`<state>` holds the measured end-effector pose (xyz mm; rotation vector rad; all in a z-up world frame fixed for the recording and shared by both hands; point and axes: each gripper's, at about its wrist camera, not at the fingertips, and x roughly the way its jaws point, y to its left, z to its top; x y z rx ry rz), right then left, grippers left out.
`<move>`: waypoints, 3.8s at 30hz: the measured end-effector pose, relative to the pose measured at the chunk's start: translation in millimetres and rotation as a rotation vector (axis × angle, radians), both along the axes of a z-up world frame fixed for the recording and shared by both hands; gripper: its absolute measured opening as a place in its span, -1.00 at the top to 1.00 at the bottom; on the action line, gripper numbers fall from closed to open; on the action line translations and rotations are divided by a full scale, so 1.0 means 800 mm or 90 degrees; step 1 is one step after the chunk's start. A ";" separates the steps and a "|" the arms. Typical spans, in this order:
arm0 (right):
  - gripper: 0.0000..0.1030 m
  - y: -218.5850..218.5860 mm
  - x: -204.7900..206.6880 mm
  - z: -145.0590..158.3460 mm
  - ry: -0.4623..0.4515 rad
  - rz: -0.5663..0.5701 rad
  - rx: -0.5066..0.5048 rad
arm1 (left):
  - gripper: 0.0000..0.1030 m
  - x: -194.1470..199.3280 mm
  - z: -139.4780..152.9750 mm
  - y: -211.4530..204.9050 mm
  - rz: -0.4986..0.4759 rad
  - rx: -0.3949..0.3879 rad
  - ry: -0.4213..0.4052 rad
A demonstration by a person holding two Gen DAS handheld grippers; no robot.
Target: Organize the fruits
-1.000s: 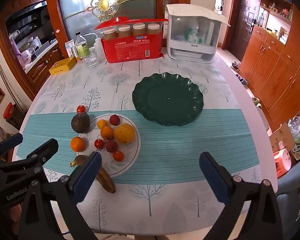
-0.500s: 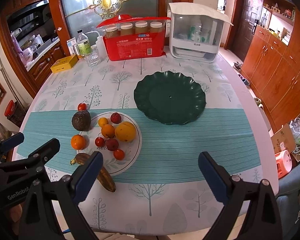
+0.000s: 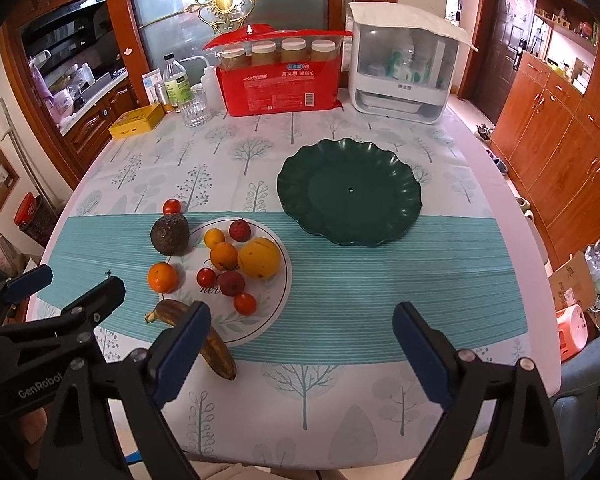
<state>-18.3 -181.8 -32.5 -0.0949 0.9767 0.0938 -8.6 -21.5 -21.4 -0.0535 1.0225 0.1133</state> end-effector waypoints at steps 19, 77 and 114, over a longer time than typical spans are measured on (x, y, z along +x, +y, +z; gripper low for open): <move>-0.76 -0.005 0.008 0.005 -0.009 0.016 0.012 | -0.92 -0.001 0.001 0.000 0.006 0.006 -0.002; -0.55 0.033 0.136 -0.139 0.125 0.017 0.066 | -0.92 0.154 -0.128 0.122 0.020 -0.084 0.104; -0.05 0.035 0.197 -0.210 0.215 0.054 0.206 | -0.18 0.247 -0.228 0.099 0.009 -0.161 0.192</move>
